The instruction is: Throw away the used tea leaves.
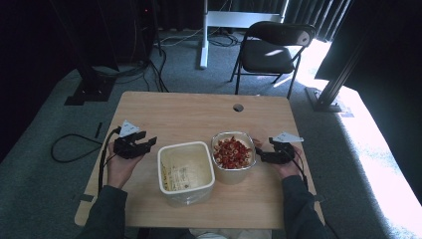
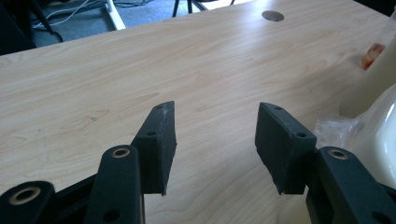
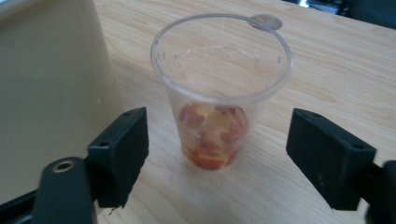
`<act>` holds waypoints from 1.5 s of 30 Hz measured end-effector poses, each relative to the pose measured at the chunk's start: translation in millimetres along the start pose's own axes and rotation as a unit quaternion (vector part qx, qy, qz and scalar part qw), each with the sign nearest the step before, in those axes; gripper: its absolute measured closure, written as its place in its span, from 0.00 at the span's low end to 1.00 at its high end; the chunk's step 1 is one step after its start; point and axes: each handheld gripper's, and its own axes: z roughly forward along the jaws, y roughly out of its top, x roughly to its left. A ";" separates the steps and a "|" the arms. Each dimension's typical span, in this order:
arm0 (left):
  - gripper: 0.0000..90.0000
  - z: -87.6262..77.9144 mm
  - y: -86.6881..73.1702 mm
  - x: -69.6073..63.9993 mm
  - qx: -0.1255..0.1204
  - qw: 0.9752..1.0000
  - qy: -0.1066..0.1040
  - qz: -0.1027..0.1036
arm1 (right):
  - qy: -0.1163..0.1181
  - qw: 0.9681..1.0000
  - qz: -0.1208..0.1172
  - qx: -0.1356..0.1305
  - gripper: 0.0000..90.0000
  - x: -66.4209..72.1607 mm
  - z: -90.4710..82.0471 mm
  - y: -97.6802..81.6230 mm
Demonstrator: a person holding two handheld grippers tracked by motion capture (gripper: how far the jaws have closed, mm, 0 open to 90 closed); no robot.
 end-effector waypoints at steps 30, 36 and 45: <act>0.54 6.9 -7.8 1.6 0.007 1.000 -0.005 -0.007 | 0.021 0.998 -0.007 -0.054 0.44 -15.8 15.9 7.8; 0.54 6.9 -7.5 1.6 0.007 1.000 -0.004 -0.007 | 0.016 0.998 -0.013 -0.054 0.44 -16.6 5.5 10.8; 0.54 7.9 -7.2 1.6 0.010 1.000 -0.002 -0.005 | 0.016 0.998 -0.007 -0.054 0.44 -18.1 0.7 11.3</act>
